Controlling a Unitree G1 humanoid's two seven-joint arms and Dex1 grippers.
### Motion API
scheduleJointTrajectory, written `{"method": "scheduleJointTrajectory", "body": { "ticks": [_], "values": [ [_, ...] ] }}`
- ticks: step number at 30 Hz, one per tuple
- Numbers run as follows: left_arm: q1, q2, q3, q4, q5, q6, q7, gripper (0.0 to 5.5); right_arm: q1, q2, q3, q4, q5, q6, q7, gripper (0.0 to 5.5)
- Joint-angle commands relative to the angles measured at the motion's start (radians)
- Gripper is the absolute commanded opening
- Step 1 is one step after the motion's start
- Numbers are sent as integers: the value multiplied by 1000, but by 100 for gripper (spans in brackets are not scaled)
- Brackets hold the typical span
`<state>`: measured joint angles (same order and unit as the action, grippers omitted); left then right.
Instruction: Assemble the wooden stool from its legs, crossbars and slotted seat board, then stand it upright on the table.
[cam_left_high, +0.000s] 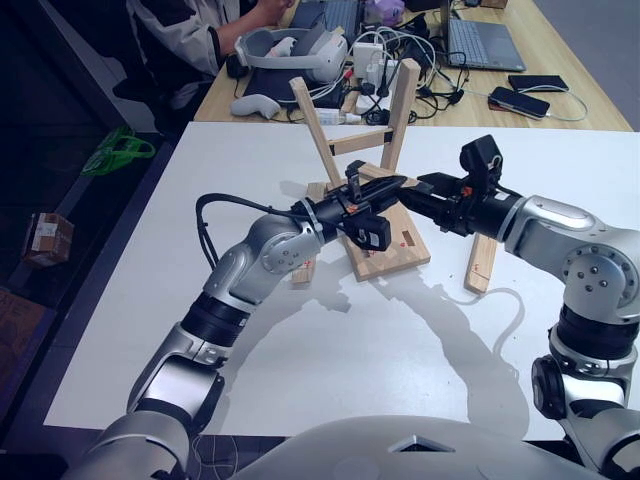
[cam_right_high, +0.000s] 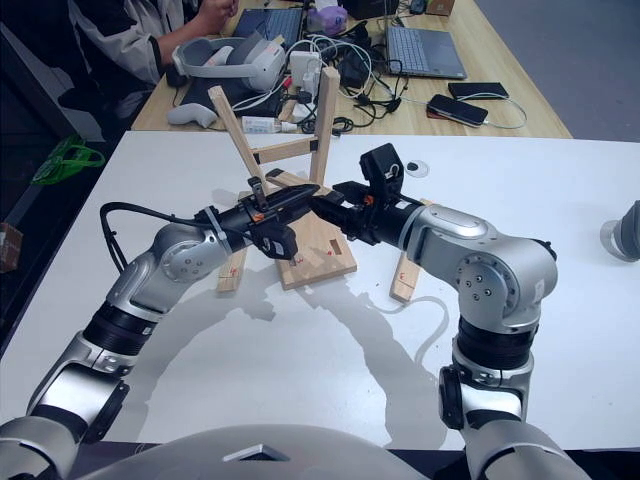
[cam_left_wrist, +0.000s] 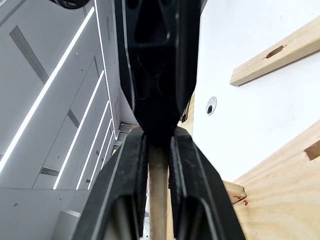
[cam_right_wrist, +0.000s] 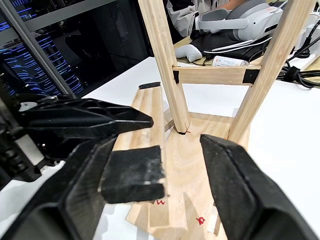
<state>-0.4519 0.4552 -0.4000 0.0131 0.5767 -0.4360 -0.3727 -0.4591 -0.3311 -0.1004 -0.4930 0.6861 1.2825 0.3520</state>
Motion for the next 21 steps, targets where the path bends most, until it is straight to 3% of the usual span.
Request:
{"method": "scheduleJointTrajectory", "body": {
  "ticks": [1,11,13,21],
  "values": [
    [-13,18,20,14,5,-7,4,40,-6,-16,-10,6,63,-13,72,357],
    [-13,22,54,39,4,19,16,40,-20,-115,-5,38,92,-49,176,517],
    [4,-3,99,35,-46,95,18,40,-28,-114,-22,64,70,-81,159,539],
    [25,-198,368,-134,-374,576,77,40,-66,47,-141,158,37,-225,-44,540]
  ]
}}
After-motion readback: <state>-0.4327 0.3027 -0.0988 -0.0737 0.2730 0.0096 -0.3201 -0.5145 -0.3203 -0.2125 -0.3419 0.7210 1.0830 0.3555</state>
